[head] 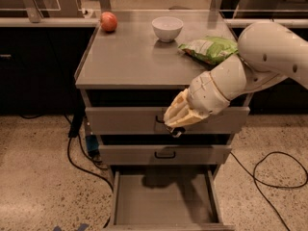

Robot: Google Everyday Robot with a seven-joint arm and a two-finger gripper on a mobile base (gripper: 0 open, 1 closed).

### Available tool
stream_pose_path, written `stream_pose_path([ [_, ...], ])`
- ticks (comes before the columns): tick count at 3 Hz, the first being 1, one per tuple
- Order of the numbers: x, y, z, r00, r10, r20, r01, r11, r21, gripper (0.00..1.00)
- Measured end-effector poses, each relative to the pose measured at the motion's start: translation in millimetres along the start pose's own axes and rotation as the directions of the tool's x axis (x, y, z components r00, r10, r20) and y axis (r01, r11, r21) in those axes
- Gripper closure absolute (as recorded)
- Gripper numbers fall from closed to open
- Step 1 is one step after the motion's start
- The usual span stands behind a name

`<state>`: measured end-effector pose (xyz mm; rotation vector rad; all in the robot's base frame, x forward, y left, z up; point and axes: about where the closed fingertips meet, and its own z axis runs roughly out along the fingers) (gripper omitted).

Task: Place rxbar chocolate into bottom drawer

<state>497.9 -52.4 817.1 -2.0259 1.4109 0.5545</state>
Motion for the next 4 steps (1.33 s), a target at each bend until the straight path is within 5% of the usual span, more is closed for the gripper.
stream_pose_path([
  [2,58,36,56,0.998,-0.067,0.002,0.067,0.9976,-0.015,1.00],
  [4,74,48,71,0.999,-0.048,0.010,0.048,0.9987,0.015,1.00],
])
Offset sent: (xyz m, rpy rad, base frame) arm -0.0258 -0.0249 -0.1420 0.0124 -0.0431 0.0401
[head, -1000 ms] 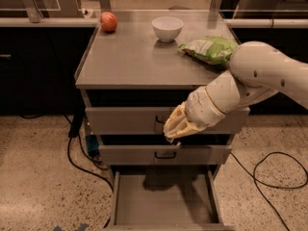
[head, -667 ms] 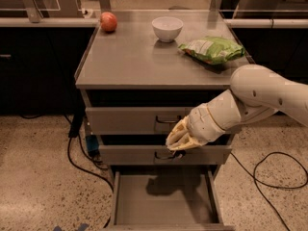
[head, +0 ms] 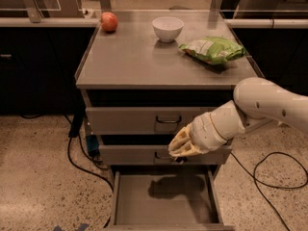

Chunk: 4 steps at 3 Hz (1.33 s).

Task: Place rxbar chocolate into bottom drawer

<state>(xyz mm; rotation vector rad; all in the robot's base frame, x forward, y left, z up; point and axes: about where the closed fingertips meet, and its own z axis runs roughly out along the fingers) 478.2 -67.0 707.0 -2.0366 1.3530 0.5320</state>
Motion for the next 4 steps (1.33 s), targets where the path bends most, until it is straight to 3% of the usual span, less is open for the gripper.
stream_pose_path([
  [2,67,57,67,0.997,0.064,-0.044,-0.062,0.9971,0.045,1.00],
  [3,97,76,110,0.992,0.088,-0.094,-0.084,0.9952,0.051,1.00],
  [4,143,92,161,0.982,0.134,-0.136,-0.128,0.9905,0.050,1.00],
])
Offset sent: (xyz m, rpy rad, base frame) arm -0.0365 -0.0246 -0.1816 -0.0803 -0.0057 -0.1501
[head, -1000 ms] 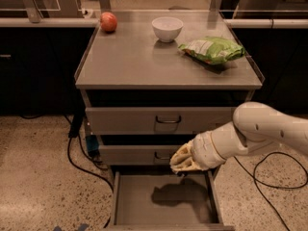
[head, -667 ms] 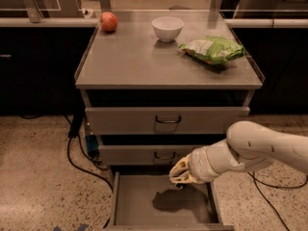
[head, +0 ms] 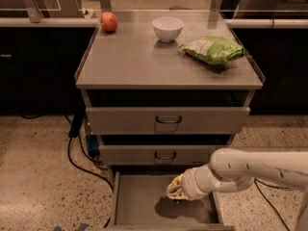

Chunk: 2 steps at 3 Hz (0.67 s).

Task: Place rxbar chocolate into bottom drawer

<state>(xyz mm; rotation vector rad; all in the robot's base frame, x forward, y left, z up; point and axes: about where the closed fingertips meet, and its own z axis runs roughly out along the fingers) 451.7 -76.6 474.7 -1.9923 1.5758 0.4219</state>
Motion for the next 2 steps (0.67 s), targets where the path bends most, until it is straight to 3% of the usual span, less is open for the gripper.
stream_pose_path([
  [1,0,2,2,1.000,-0.007,0.007,0.006,0.9999,0.008,1.00],
  [2,18,-4,28,0.999,-0.028,0.036,0.027,0.9992,0.028,1.00],
])
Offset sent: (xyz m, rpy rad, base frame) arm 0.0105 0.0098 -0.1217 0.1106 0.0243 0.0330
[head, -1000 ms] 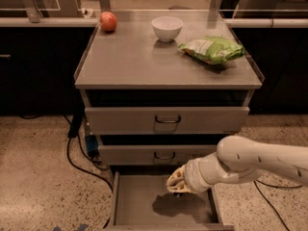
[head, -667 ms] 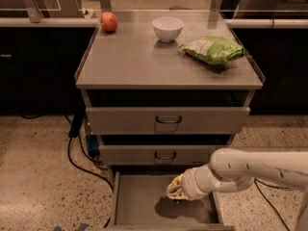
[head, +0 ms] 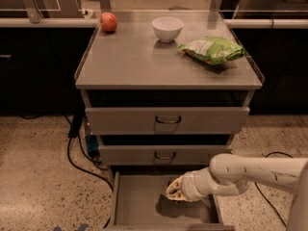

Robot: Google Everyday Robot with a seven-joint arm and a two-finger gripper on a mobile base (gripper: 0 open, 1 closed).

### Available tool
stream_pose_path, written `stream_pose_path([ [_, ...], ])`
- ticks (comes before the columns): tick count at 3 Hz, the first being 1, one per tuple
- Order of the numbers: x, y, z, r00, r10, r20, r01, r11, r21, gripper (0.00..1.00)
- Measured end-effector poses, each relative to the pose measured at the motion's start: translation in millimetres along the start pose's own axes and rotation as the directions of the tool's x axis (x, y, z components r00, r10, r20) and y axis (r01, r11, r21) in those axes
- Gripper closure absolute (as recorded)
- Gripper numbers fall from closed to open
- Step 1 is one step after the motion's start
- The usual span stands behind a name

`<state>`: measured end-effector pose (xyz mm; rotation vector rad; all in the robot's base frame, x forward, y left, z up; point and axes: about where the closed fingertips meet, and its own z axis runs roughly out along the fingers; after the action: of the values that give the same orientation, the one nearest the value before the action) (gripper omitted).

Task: Place rxbar chocolate into bottom drawer

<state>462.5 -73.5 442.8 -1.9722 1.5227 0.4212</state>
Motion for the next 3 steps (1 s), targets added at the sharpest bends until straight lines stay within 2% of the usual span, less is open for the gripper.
stream_pose_path([
  [1,28,0,54,0.999,-0.036,0.033,0.037,0.9991,-0.022,1.00],
  [2,60,8,110,0.997,-0.060,0.047,0.063,0.9951,-0.076,1.00],
  [3,93,24,154,0.999,-0.042,0.033,0.045,0.9921,-0.117,1.00],
])
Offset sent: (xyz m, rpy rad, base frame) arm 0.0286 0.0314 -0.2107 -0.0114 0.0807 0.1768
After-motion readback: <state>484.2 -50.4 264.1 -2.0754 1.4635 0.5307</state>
